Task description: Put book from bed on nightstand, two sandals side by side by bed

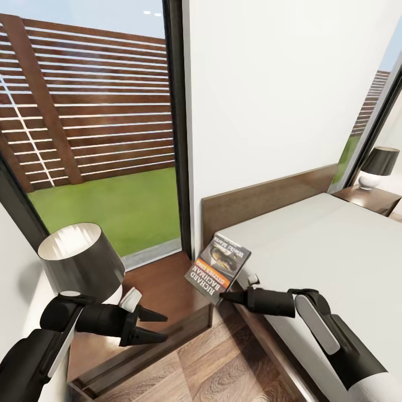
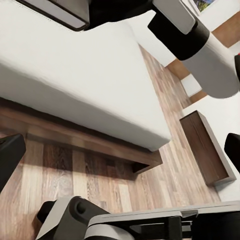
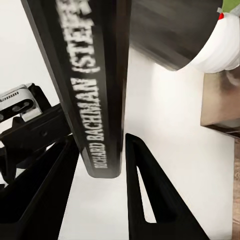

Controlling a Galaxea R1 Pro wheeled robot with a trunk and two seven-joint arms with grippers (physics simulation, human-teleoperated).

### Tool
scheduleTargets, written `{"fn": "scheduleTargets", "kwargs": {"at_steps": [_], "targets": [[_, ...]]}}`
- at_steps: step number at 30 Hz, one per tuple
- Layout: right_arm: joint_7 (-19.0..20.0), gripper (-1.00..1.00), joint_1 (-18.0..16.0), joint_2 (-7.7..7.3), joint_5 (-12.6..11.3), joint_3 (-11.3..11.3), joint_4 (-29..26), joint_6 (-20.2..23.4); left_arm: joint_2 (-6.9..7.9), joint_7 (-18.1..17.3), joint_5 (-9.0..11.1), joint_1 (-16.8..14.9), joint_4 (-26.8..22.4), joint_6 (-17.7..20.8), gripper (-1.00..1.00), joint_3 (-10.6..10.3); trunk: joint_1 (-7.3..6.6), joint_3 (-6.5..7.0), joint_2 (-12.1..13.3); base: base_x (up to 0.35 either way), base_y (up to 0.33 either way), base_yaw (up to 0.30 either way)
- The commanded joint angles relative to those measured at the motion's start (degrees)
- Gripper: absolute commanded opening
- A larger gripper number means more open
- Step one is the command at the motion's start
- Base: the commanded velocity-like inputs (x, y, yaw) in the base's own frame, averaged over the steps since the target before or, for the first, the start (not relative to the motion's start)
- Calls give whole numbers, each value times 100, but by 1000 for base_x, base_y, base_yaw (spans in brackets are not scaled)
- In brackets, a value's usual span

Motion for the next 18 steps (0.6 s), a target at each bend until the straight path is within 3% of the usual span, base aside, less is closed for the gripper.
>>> {"fn": "scheduleTargets", "kwargs": {"at_steps": [1, 10, 18], "targets": [[53, -100, -18, -1, 2, 5, 20, 21, 3, -22, -6, -4, -2, 57, 100, -7, 0, -6, -4, 0, 0, 0], [128, -100, -83, 23, 13, 24, 95, 7, -114, -22, -6, -4, -2, -42, 100, -19, 0, -6, -4, 0, 0, 0], [30, -100, -89, 146, 113, 67, 76, -40, -249, -22, -13, -4, -2, -100, 100, -34, 0, -6, -4, 0, 0, 0]]}}
